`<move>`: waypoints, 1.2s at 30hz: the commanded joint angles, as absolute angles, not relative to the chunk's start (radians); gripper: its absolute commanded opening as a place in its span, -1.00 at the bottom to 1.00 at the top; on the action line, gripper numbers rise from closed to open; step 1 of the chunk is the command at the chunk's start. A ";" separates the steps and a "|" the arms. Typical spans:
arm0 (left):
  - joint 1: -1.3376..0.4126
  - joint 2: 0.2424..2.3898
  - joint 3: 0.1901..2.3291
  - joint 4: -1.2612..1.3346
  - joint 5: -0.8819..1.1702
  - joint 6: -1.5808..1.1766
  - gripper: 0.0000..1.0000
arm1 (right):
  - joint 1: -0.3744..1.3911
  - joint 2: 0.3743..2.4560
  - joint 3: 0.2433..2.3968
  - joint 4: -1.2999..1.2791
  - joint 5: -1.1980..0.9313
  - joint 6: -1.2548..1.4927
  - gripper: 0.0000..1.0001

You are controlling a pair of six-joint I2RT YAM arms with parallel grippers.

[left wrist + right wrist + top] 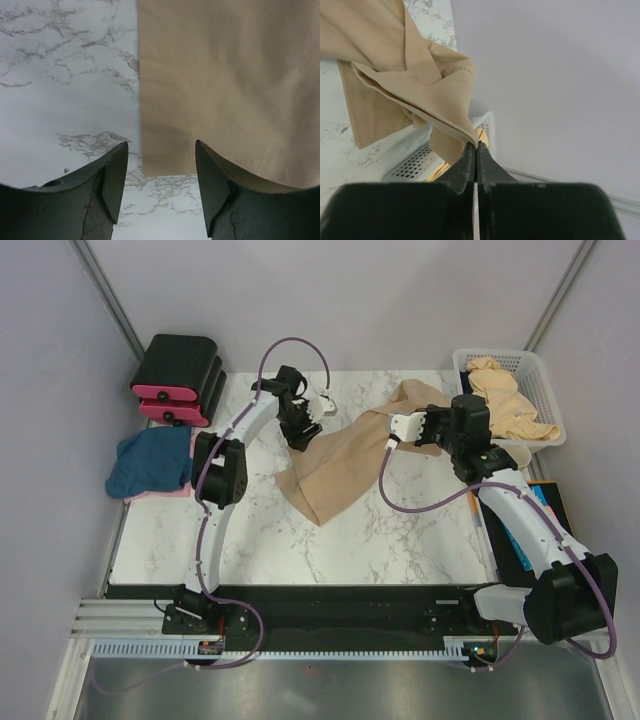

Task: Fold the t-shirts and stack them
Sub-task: Flatten out the tshirt

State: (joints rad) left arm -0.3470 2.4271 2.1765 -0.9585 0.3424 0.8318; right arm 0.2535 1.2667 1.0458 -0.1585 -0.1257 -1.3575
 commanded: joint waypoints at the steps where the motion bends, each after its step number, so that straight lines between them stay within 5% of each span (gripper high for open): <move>1: -0.322 2.416 2.212 -1.000 0.362 0.845 0.28 | 0.259 1.233 1.045 -0.141 -0.132 -1.344 -1.00; 21: -0.313 2.508 2.221 -1.078 0.374 0.856 0.29 | 0.261 1.249 1.071 -0.133 -0.141 -1.344 -1.00; 36: -0.330 2.513 2.175 -1.126 0.397 0.824 -0.39 | 0.258 1.250 1.088 -0.132 -0.146 -1.353 -1.00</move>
State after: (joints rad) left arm -0.3107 2.4767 2.2082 -1.0454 0.3542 0.8394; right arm 0.2535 1.2594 1.0458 -0.1577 -0.1265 -1.3567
